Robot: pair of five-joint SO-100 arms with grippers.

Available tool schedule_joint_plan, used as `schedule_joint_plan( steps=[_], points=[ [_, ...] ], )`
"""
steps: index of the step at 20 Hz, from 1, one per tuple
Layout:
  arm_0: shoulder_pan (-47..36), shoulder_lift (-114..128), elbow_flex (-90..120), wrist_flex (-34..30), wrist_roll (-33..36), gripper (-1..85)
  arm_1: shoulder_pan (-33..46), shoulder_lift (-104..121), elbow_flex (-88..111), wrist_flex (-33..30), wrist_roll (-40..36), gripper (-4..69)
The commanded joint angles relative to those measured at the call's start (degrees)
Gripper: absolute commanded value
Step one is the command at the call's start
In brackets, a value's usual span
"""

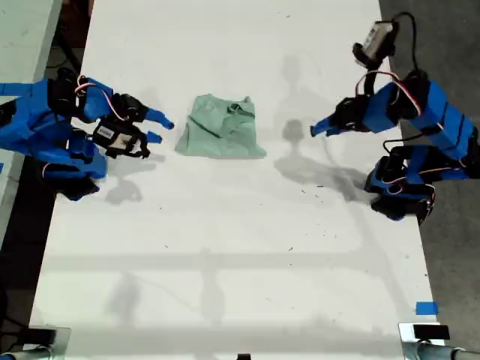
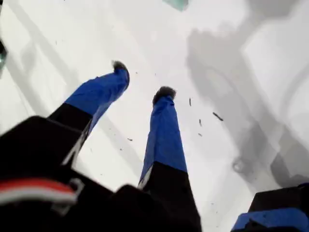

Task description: Fold t shirt

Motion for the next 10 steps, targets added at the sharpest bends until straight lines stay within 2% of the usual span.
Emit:
schedule_joint_plan(
  steps=[1, 4, 6, 9, 10],
  points=[
    [7.5, 6.2, 9.4, -4.9, -5.0, 5.0, -10.4, 15.0, 16.3, -1.1, 8.6, 8.5],
    [11.5, 6.6, 16.6, -10.5, -1.9, 2.6, -19.3, 25.1, 34.0, -7.3, 14.6, 11.1],
    [13.9, 11.8, 22.6, -12.0, -1.8, 0.1, -22.9, 37.2, 45.4, -8.3, 19.3, 10.3],
    [15.9, 35.4, 38.1, -12.0, -2.1, -0.1, -25.3, 48.8, 54.3, -10.5, 18.0, 7.3],
    [16.2, 44.2, 43.1, -12.7, 0.1, -0.1, -25.3, 48.3, 56.0, -10.8, 17.8, 9.1]
  ],
)
